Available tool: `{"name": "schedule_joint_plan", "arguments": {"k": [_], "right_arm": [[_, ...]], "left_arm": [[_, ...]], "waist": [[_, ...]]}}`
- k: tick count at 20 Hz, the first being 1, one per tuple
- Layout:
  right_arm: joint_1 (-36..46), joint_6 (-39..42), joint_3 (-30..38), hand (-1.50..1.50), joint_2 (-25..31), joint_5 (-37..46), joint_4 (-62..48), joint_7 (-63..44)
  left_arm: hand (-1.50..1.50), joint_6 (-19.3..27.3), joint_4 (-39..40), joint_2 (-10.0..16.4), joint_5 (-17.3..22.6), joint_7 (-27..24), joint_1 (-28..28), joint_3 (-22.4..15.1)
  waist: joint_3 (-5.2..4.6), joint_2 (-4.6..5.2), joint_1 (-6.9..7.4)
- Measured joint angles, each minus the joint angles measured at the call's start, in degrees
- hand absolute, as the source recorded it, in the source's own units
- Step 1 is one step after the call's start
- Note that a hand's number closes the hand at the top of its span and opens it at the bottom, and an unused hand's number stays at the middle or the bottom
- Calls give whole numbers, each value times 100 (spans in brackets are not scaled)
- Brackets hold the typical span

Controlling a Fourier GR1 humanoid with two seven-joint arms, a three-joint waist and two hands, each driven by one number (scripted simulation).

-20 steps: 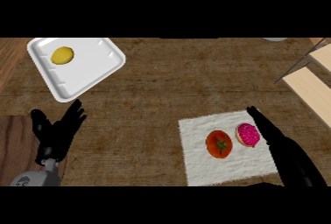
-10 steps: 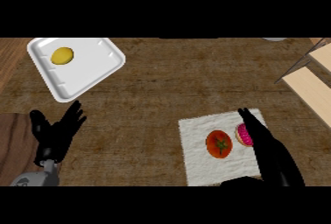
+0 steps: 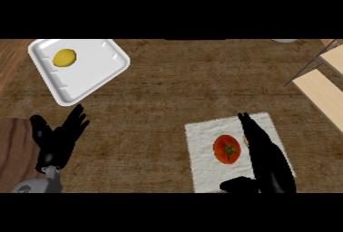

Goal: Pick the tomato from the placemat and place it in the tiered shelf

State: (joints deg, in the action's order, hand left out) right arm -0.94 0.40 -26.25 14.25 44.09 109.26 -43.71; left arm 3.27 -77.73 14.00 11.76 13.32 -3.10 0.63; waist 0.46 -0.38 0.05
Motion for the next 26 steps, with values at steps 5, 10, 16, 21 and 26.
{"name": "schedule_joint_plan", "arguments": {"k": [5,10,16,21,26], "right_arm": [[159,-143,65,-150,-213,337,-485,80],[181,-349,216,-150,-322,505,-784,404],[470,-626,394,-150,-601,544,-1463,890],[613,-631,523,150,-681,468,-1914,1317],[769,-127,172,150,-559,571,-2202,1653]], "left_arm": [[0,-47,-164,-3,-26,145,56,48],[0,-116,-185,-70,-95,51,109,96],[0,-214,-119,-79,-100,211,4,187],[0,-219,-287,-128,-186,263,133,190],[0,-213,-209,-140,-242,334,37,204]], "waist": [[-8,6,6],[-12,9,-4],[-6,10,5],[-17,3,13],[-26,-10,28]]}}
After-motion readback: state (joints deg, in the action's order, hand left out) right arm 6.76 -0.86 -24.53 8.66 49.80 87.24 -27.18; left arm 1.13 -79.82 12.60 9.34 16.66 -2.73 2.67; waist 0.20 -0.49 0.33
